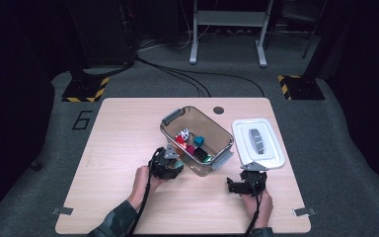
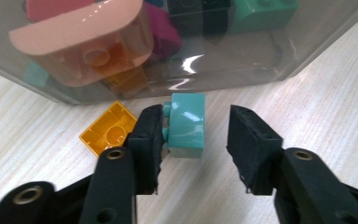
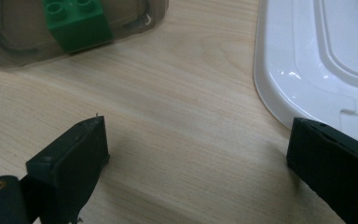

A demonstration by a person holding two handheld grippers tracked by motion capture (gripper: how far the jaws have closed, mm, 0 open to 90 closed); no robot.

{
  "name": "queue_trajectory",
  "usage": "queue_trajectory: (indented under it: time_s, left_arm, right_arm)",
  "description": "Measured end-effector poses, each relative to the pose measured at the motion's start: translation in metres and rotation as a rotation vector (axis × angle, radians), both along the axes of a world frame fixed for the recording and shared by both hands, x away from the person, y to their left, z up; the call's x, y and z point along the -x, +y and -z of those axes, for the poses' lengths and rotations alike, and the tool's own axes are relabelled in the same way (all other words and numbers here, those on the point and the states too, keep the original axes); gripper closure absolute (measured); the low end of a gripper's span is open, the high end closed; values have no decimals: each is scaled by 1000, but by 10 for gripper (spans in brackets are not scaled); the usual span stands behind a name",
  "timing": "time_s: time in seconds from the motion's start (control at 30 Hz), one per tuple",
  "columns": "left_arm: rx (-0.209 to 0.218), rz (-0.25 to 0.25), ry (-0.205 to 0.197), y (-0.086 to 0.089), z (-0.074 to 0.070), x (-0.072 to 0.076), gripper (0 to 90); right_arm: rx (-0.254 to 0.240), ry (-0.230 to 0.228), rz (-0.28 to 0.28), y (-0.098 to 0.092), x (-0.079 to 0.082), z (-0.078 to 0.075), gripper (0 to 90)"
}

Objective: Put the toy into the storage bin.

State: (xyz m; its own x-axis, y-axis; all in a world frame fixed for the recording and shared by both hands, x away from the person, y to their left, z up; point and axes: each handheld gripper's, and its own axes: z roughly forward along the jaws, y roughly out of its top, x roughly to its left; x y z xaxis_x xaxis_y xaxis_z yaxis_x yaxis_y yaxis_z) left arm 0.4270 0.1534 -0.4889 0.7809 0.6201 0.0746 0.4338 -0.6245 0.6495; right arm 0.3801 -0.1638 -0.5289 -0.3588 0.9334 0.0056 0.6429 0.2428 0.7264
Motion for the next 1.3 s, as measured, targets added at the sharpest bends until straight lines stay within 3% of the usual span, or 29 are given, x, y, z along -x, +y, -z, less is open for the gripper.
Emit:
queue_trajectory:
  time_s: [0.27, 0.67, 0.97, 1.3]
  left_arm:
    - [-2, -1, -6, 5, 3, 3, 710]
    - [13, -6, -18, 25, -8, 13, 717]
    - [32, -10, 2, 37, -16, 14, 718]
    - [48, -20, -22, 51, -41, 13, 719]
  right_arm:
    - [0, 1, 1, 0, 0, 0, 45]
    - [0, 0, 0, 0, 0, 0, 45]
    - [0, 1, 1, 0, 0, 0, 45]
    - [0, 1, 1, 0, 0, 0, 45]
